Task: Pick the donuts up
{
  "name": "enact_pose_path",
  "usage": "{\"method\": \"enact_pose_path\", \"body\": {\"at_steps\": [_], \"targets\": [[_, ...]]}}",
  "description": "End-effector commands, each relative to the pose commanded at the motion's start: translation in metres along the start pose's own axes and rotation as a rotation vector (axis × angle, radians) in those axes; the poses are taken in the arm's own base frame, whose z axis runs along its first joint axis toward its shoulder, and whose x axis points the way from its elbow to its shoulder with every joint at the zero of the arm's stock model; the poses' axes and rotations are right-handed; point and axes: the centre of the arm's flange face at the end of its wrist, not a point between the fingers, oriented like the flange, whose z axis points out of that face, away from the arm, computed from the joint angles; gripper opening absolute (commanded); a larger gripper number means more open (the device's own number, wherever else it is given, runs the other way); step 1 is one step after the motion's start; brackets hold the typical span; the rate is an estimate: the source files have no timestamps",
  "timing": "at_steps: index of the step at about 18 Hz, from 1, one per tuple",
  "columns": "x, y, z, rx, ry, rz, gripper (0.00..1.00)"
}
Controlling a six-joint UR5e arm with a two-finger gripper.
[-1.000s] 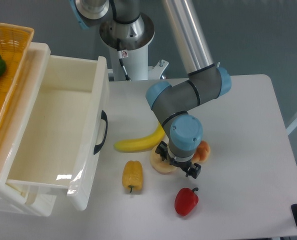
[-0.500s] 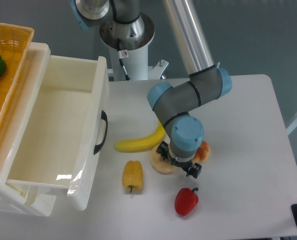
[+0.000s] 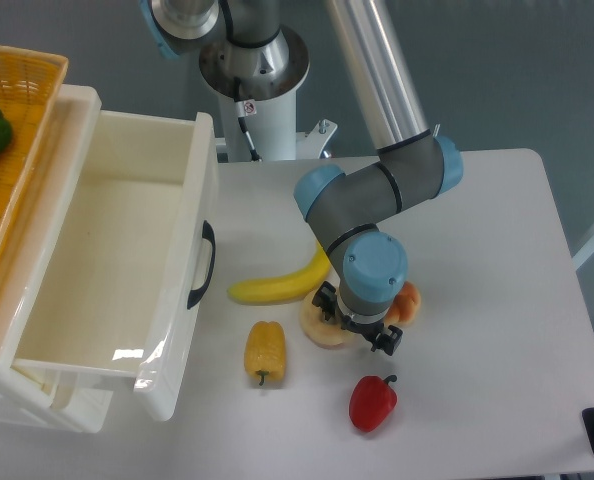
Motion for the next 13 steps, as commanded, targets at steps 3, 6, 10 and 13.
{"method": "enact_pose_path", "body": {"at_steps": [3,6,10,13], "targets": [[-0.0001,-0.0002,-0.0015,0.002,-0.001,-0.002,0.69],[0.0007,-0.0011,-0.0025,0.004,-0.001,-0.006,0.45],[0.0008,-0.0010,-0.0024,0.003,0.000,-0.006,0.00],[0.0004,-0.0012,-0.0030,0.004,-0.001,-0.006,0.00]]}}
